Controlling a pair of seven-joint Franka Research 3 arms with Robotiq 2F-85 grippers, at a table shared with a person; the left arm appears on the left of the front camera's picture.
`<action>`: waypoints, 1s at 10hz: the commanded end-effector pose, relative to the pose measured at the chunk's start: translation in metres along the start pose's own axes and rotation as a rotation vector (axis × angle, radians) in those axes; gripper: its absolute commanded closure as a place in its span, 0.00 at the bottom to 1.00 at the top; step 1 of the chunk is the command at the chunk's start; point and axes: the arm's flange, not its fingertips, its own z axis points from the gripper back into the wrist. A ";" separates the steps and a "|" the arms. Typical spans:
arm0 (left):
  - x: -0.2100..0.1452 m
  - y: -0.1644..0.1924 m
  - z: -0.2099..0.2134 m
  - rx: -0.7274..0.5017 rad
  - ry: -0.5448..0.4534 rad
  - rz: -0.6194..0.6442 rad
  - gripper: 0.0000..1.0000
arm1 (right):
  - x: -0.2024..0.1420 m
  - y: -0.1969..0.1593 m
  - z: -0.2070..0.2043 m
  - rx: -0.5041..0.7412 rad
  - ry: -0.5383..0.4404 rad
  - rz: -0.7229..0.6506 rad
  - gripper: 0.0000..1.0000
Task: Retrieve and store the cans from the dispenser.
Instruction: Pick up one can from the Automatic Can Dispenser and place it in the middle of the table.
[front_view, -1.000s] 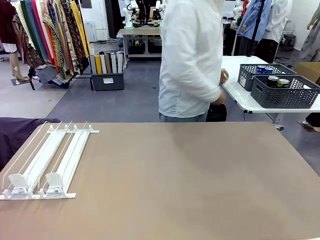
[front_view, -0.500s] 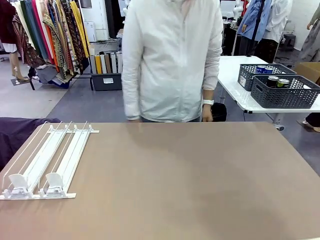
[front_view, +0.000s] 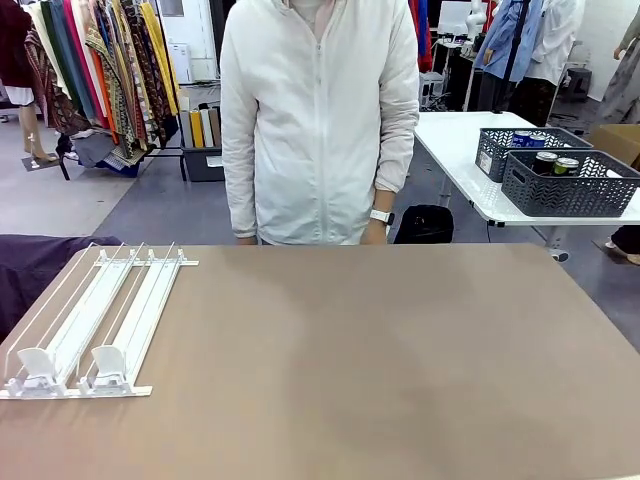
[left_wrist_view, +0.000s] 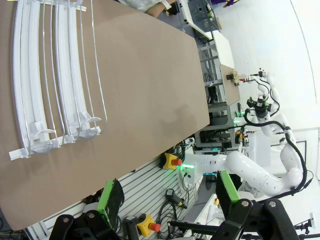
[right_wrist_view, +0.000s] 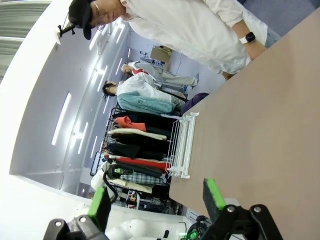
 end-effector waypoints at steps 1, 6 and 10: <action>-0.001 -0.002 0.001 -0.018 -0.006 -0.003 0.00 | 0.002 0.001 -0.001 0.018 -0.012 0.025 0.00; -0.001 -0.002 0.001 -0.018 -0.006 -0.003 0.00 | 0.002 0.001 -0.001 0.018 -0.012 0.025 0.00; -0.001 -0.002 0.001 -0.018 -0.006 -0.003 0.00 | 0.002 0.001 -0.001 0.018 -0.012 0.025 0.00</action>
